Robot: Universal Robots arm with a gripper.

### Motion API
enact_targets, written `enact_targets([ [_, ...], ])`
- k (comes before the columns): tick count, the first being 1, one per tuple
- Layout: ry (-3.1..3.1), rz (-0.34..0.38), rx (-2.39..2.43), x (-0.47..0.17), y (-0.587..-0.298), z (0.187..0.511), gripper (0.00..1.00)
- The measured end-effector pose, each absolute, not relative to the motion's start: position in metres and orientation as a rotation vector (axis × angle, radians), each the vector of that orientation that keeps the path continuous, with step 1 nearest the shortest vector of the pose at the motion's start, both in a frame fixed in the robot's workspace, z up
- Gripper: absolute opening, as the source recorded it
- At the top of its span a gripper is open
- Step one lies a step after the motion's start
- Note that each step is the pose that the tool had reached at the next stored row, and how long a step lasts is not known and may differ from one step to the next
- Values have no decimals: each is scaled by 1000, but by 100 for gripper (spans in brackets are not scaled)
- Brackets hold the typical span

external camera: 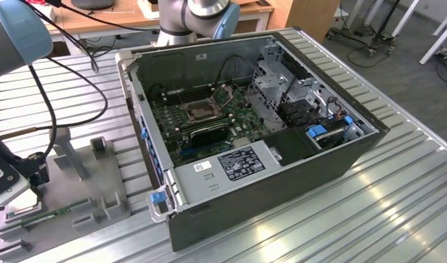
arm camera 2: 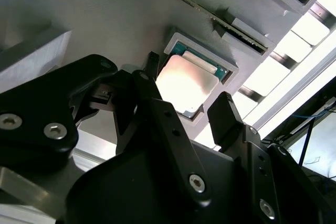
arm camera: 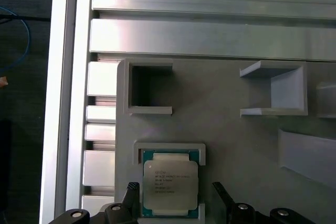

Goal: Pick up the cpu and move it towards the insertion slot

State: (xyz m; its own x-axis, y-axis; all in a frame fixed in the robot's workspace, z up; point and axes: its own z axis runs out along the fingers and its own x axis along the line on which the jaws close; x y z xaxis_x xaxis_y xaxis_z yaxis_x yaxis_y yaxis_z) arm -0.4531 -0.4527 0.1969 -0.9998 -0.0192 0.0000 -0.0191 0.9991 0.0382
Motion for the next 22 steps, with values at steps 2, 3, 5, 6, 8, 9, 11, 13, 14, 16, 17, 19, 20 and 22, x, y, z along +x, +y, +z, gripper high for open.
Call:
enact_targets([
  [2,-3141,-60,30,-453,-453,197,65],
  [3,-3141,-60,30,-453,-453,196,65],
  [5,-3141,-60,30,-453,-453,196,65],
  [6,-3141,-60,30,-453,-453,195,65],
  [8,-3141,-60,30,-453,-453,194,65],
  [9,-3141,-60,30,-453,-453,194,65],
  [11,-3141,-60,30,-453,-453,193,65],
  [13,-3141,-60,30,-453,-453,193,65],
  [14,-3141,-60,30,-453,-453,192,65],
  [16,-3141,-60,30,-453,-453,192,65],
  [17,-3141,-60,30,-453,-453,192,65],
  [19,-3141,-60,30,-453,-453,191,65],
  [20,-3141,-60,30,-453,-453,191,65],
  [22,-3141,-60,30,-453,-453,190,65],
])
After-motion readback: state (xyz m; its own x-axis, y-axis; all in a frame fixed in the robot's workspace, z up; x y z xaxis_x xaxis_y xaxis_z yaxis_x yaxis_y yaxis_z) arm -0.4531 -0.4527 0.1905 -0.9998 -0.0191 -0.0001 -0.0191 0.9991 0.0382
